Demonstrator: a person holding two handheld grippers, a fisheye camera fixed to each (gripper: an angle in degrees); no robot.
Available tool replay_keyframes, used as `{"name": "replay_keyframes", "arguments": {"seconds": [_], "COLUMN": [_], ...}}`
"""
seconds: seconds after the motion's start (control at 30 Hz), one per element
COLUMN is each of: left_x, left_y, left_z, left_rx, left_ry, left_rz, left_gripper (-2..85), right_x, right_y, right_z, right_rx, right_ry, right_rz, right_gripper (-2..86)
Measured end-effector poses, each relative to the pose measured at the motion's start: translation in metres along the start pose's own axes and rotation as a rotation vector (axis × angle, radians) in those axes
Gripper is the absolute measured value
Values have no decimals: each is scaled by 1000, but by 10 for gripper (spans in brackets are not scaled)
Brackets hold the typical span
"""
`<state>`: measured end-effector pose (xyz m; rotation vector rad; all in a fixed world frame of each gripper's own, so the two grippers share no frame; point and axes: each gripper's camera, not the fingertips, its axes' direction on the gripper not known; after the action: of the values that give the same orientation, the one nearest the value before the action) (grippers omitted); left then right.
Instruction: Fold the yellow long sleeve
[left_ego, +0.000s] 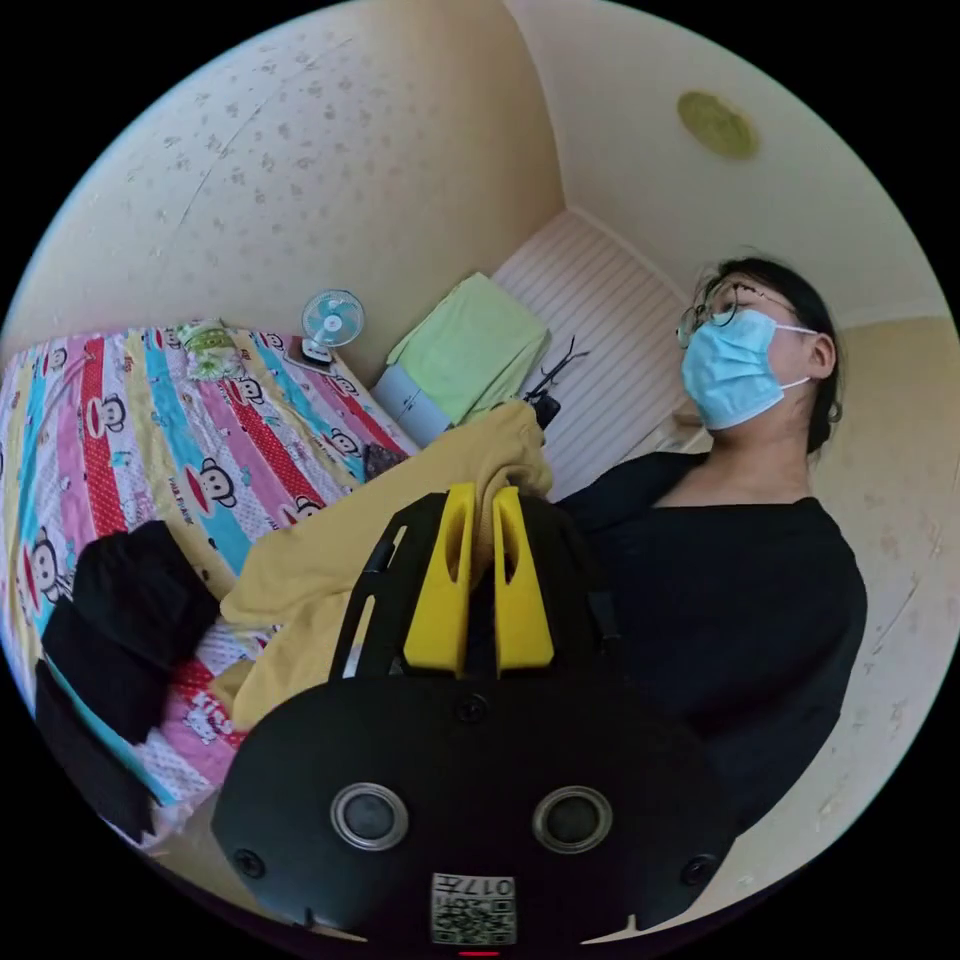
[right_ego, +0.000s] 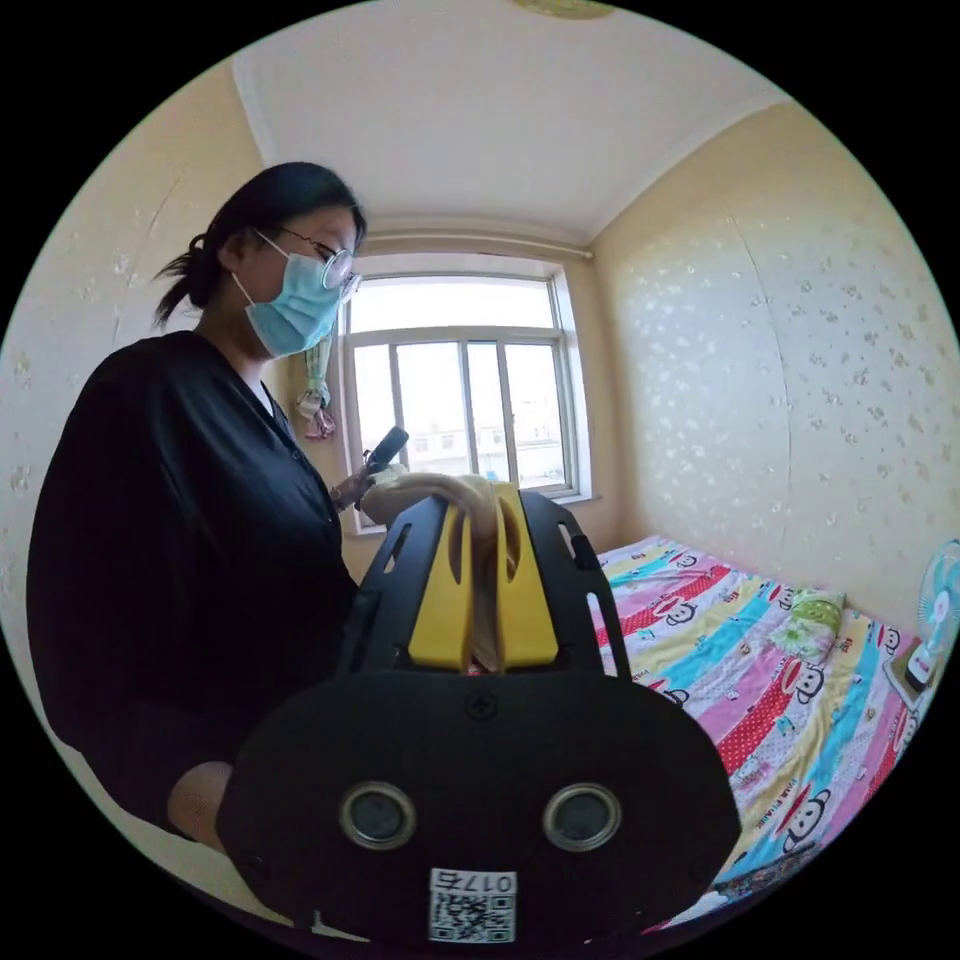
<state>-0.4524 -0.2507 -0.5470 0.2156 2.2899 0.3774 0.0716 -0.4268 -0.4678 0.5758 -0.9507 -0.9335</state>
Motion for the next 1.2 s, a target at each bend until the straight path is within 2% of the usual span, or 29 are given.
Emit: {"name": "replay_keyframes", "arguments": {"seconds": [0.13,0.2,0.3,0.33,0.43,0.47,0.57,0.67,0.73,0.8,0.9,1.0,1.1,1.2], "left_x": [-19,-49,-148,-203,-369,-427,-516,-528,-519,-504,-477,-479,-493,-515], "left_y": [-77,-124,-196,-218,-239,-229,-165,-85,-28,32,111,152,164,148], "left_z": [-29,-31,-29,-24,-2,5,10,15,21,26,39,65,63,20], "left_rx": [-51,-132,-226,-233,-222,-220,-196,-222,-259,-275,-248,-356,-478,-581], "left_ry": [-55,-90,-127,-127,-178,-246,-440,-621,-681,-692,-642,-565,-602,-470], "left_rz": [28,11,-43,-56,-317,-442,-742,-817,-859,-940,-1067,-1173,-1212,-1202], "left_gripper": [12,13,18,22,38,46,56,71,85,101,116,123,97,32], "right_x": [50,126,243,268,395,438,491,470,438,386,316,265,267,305], "right_y": [-47,-58,-31,-20,60,103,209,295,345,410,466,511,514,485], "right_z": [3,29,80,92,157,174,174,152,143,131,112,112,99,74], "right_rx": [-260,-413,-550,-581,-720,-774,-747,-642,-706,-860,-962,-1067,-1061,-1122], "right_ry": [12,-74,-116,-112,-43,-11,77,34,27,77,166,97,58,-44], "right_rz": [-89,-31,84,115,393,538,895,1048,1113,1201,1297,1407,1461,1352], "right_gripper": [44,44,49,50,58,64,86,110,123,137,144,130,77,51]}}
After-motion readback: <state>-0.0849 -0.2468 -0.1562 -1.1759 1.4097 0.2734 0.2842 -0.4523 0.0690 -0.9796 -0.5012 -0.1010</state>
